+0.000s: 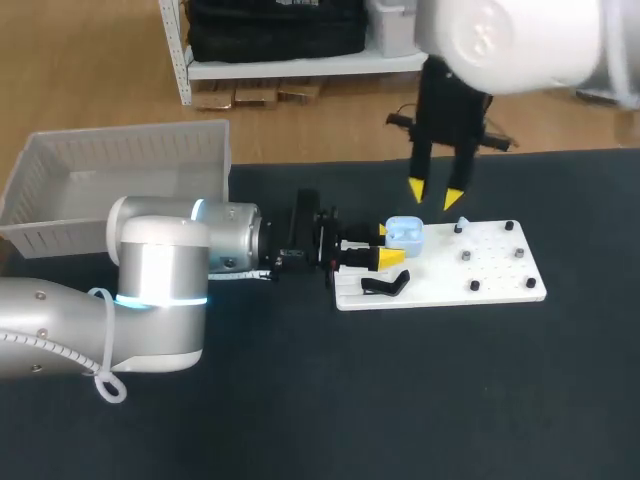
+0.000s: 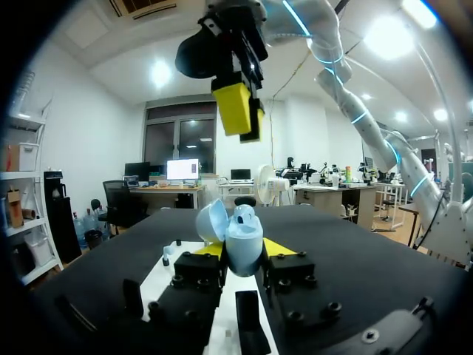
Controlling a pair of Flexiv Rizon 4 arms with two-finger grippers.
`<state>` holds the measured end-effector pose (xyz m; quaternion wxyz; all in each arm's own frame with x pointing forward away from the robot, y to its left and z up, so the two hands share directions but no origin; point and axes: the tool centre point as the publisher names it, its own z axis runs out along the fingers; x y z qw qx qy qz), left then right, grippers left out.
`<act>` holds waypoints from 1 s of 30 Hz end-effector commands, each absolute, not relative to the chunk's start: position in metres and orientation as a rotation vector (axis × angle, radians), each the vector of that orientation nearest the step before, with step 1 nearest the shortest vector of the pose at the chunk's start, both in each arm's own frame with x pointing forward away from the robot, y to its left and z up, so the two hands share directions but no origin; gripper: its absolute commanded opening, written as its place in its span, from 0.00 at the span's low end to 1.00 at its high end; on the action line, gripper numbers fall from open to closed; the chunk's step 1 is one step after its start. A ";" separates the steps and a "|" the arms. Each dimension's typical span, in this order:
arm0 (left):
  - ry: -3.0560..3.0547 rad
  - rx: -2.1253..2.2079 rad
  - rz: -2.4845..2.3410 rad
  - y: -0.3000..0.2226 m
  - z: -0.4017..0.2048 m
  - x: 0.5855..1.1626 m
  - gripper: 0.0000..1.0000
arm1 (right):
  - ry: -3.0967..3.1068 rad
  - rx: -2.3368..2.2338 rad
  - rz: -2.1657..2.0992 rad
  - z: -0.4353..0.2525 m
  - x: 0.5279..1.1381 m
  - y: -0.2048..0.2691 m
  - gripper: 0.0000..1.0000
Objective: Pick up each earbud case from the left stands, insert the matching earbuds, close the lid, and place the case in the box.
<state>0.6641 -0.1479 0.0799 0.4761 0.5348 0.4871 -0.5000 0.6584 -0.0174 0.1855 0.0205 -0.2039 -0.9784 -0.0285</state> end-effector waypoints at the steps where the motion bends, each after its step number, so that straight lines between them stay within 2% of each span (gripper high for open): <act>1: 1.190 1.302 -1.217 -0.148 0.079 0.663 0.00 | -3.125 -0.591 -0.296 0.183 0.657 -0.036 0.32; 10: 1.190 1.302 -1.217 -0.148 0.079 0.663 0.00 | -3.188 -0.436 -0.221 0.157 0.692 -0.053 0.37; 15: 1.190 1.302 -1.217 -0.148 0.079 0.663 0.00 | -3.196 -0.415 -0.227 0.137 0.718 -0.070 0.35; 30: 1.190 1.302 -1.217 -0.148 0.079 0.663 0.00 | -3.216 -0.196 -0.138 0.086 0.739 -0.077 0.40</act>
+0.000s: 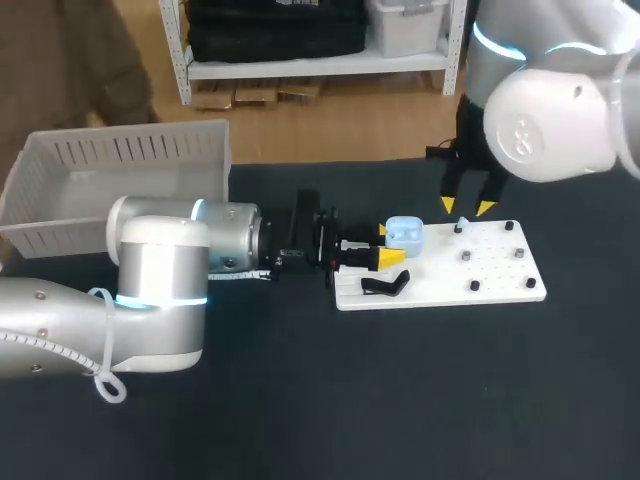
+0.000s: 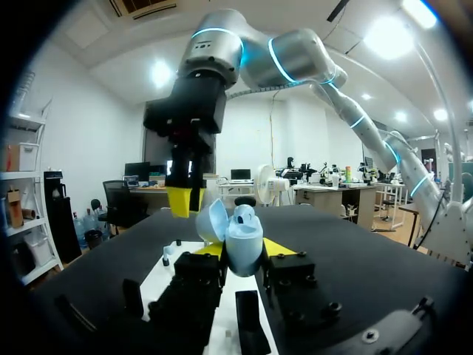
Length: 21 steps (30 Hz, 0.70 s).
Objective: Pick up each earbud case from the left stands, insert the matching earbuds, close the lid, and place the case in the box.
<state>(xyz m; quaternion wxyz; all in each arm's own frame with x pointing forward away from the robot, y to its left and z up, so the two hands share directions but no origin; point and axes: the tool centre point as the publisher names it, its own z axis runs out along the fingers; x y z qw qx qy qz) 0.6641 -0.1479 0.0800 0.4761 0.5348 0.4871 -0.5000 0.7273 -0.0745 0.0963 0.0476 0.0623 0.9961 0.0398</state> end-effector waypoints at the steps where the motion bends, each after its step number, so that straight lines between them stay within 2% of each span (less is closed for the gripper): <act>1: 1.190 1.302 -1.217 -0.148 0.079 0.663 0.00 | 3.049 0.184 0.144 0.083 0.740 -0.078 0.40; 21: 1.190 1.302 -1.217 -0.148 0.079 0.663 0.00 | 3.045 0.181 0.172 0.044 0.767 -0.085 0.40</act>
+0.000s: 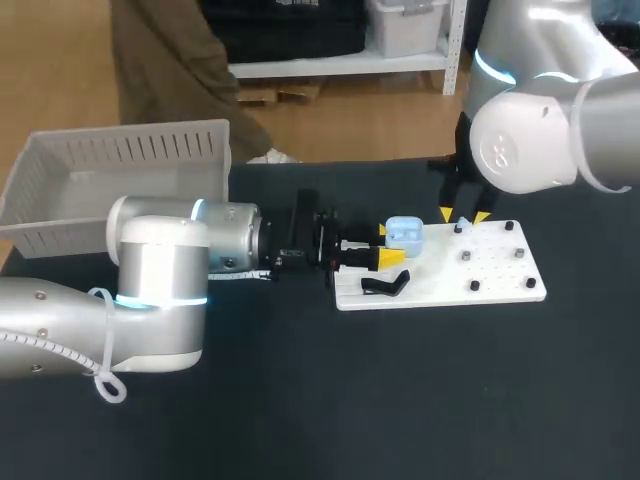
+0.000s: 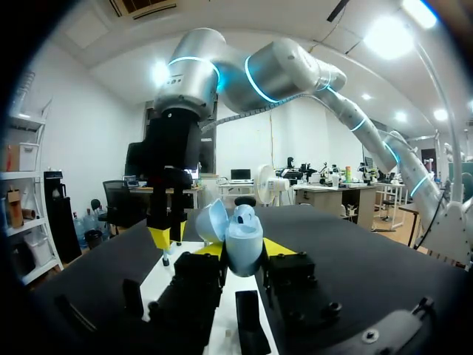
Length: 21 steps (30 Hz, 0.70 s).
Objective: Pick up each earbud case from the left stands, insert the matching earbuds, close the lid, and place the case in the box.
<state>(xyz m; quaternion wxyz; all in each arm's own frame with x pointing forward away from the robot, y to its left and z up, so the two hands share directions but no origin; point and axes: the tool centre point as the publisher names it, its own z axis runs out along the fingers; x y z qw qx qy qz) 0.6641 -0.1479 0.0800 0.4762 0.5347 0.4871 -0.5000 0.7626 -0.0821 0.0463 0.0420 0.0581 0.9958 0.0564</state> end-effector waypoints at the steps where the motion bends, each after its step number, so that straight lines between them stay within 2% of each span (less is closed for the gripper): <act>1: 1.190 1.302 -1.217 -0.148 0.079 0.663 0.00 | 3.044 0.188 0.173 0.044 0.767 -0.087 0.39; 16: 1.190 1.302 -1.217 -0.148 0.079 0.663 0.00 | 3.064 0.223 0.179 0.029 0.765 -0.092 0.38; 21: 1.190 1.302 -1.217 -0.148 0.079 0.663 0.00 | 3.070 0.224 0.182 0.027 0.766 -0.091 0.31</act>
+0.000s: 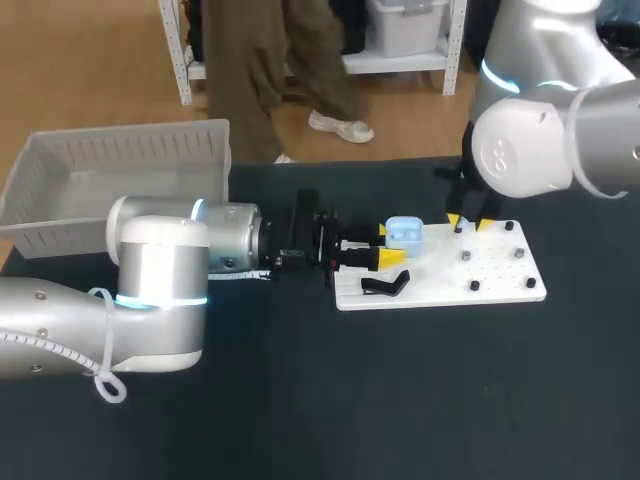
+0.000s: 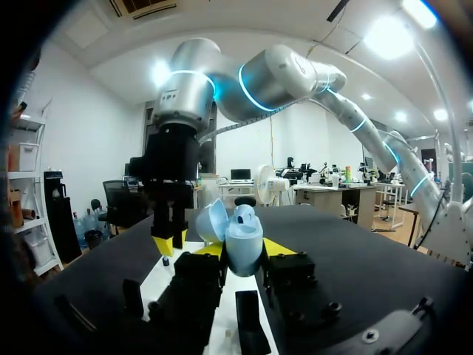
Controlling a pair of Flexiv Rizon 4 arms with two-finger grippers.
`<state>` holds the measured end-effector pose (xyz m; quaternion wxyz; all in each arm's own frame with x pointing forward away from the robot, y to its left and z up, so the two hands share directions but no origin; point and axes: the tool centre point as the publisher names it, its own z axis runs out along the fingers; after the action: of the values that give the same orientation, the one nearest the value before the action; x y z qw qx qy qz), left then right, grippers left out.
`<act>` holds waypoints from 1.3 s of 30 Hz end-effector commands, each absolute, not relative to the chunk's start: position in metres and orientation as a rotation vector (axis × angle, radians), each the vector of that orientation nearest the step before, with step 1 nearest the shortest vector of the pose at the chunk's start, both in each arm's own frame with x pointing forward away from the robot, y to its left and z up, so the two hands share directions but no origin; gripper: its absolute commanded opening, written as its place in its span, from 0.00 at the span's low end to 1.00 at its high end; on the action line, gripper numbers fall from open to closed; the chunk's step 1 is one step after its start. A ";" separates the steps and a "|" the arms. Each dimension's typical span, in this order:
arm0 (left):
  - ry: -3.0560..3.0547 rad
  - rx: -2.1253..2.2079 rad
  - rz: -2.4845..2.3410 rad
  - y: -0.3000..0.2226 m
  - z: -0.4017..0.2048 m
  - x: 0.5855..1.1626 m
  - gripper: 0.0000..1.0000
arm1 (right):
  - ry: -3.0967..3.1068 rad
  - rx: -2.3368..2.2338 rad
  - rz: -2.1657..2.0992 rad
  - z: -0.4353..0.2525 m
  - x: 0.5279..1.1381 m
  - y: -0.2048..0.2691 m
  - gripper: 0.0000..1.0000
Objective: Pick up each earbud case from the left stands, insert the matching earbuds, close the lid, and place the case in the box.
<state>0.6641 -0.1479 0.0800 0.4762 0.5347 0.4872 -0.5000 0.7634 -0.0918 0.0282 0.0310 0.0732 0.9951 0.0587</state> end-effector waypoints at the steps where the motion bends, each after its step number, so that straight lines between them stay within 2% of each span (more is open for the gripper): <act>1: 1.190 1.302 -1.217 -0.148 0.079 0.663 0.00 | 3.072 0.223 0.181 0.026 0.766 -0.091 0.30; 17: 1.190 1.302 -1.217 -0.148 0.079 0.663 0.00 | 3.070 0.223 0.177 0.028 0.769 -0.090 0.20; 20: 1.190 1.302 -1.217 -0.148 0.079 0.663 0.00 | 3.071 0.223 0.175 0.028 0.769 -0.090 0.12; 23: 1.190 1.302 -1.217 -0.148 0.079 0.663 0.00 | 3.071 0.223 0.170 0.028 0.769 -0.089 0.00; 29: 1.190 1.302 -1.217 -0.148 0.079 0.663 0.00 | 3.052 0.227 0.155 0.039 0.765 -0.089 0.00; 39: 1.190 1.302 -1.217 -0.148 0.079 0.663 0.00 | 3.004 0.251 0.072 0.096 0.752 -0.093 0.00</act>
<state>0.6641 -0.1479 0.0800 0.4762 0.5347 0.4871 -0.5000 0.7679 -0.0906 0.0738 0.0487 0.0798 0.9953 0.0264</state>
